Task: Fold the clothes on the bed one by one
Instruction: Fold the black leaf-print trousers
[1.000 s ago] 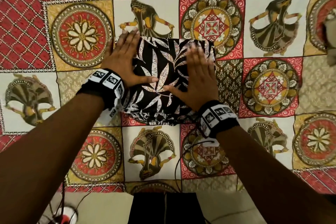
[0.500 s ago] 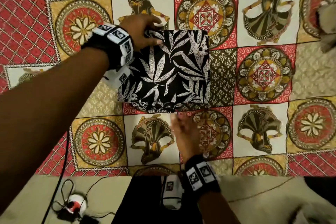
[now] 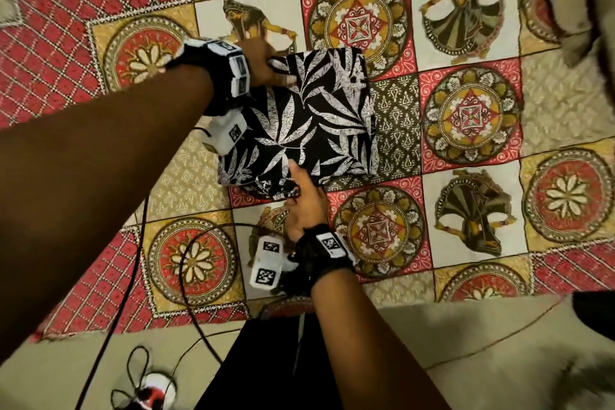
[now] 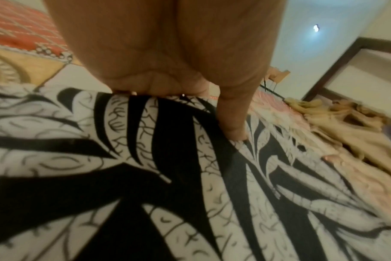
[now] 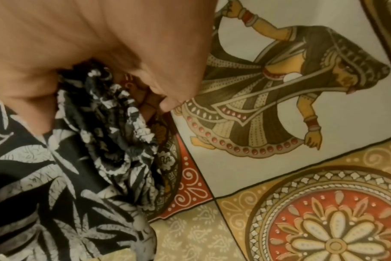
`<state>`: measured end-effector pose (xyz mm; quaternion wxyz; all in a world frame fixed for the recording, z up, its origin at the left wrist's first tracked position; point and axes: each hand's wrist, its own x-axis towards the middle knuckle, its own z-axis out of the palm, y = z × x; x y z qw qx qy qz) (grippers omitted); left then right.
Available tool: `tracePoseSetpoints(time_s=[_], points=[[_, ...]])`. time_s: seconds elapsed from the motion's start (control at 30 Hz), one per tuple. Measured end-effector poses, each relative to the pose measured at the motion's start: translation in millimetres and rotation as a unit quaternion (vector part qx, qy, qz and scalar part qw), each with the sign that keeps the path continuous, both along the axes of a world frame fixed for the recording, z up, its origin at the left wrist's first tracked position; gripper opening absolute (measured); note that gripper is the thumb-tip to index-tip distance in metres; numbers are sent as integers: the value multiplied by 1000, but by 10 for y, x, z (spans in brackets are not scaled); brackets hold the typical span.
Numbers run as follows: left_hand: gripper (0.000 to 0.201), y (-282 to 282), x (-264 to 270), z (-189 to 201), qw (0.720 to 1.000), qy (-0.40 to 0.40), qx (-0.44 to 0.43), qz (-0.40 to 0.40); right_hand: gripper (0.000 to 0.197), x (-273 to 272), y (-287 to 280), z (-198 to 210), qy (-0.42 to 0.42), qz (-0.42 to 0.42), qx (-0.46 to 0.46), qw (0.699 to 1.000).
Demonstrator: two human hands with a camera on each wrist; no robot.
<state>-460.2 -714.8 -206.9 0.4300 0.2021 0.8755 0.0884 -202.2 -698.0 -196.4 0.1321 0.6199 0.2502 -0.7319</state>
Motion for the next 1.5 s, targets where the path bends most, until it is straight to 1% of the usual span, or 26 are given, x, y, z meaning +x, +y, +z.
tracePoseSetpoints(time_s=[0.07,0.1,0.17,0.23,0.27,0.3,0.37,0.4,0.47,0.53,0.57,0.63,0.67,0.7,0.77,0.83,0.87,0.9,0.97,1.03,1.07,1.17,1.23,1.3,1.43,1.5], points=[[57,-97,32,118,999,-12,40,31,38,40,17,-21,52,-9,-13,998],[54,-167,48,226,996,-21,65,59,24,97,57,-30,65,-13,-12,998],[41,-391,113,529,980,-60,116,148,8,192,214,118,78,11,39,996],[20,-694,296,920,945,-102,190,247,9,231,407,401,103,56,98,988],[13,-846,416,1070,921,-111,231,293,11,223,500,600,123,64,99,985],[11,-1017,540,1269,896,-104,271,337,20,186,564,832,140,66,102,983],[15,-1317,802,1663,842,-81,343,408,42,86,682,1296,185,71,103,975],[21,-1499,962,1960,811,-72,372,446,46,-3,687,1596,214,87,109,967],[42,-1839,1338,2485,756,-73,411,504,59,-97,650,2120,259,148,118,947],[56,-2139,1713,2938,691,-83,447,562,75,-189,517,2603,289,199,122,928],[58,-2299,1926,3171,662,-76,459,588,74,-240,388,2895,312,221,119,916],[58,-2516,2324,3607,625,-53,466,624,51,-248,122,3337,374,255,81,888],[57,-2549,2509,3787,610,-40,468,639,43,-197,30,3505,407,271,67,870],[54,-2625,2683,3952,583,-11,475,659,40,-169,-92,3661,427,289,55,855],[35,-2769,3038,4367,538,73,485,685,40,-95,-339,3975,461,333,42,822],[22,-2872,3390,4785,497,157,500,692,42,6,-556,4281,495,387,55,776],[25,-2916,3566,4939,480,200,499,693,39,48,-660,4409,515,408,70,751],[34,-2986,3772,5100,460,250,497,692,36,114,-794,4586,535,426,85,725],[49,-3199,4073,5345,430,326,490,684,35,177,-1078,4867,562,448,83,691],[61,-3388,4343,5597,401,363,494,681,38,202,-1340,5106,588,471,57,655],[66,-3492,4499,5738,392,379,493,678,40,221,-1511,5259,606,484,48,630],[77,-3788,4901,5967,376,410,475,682,51,309,-2012,5655,625,520,23,582],[83,-4025,5128,6038,361,426,462,689,57,367,-2413,5846,633,536,-5,558],[85,-4322,5330,6052,345,440,456,693,53,417,-2888,5936,627,559,-41,541],[77,-4974,5689,5967,308,483,430,698,50,550,-3799,5959,589,623,-99,505],[75,-5364,5839,5880,299,487,416,707,51,616,-4301,5891,574,651,-111,485]])
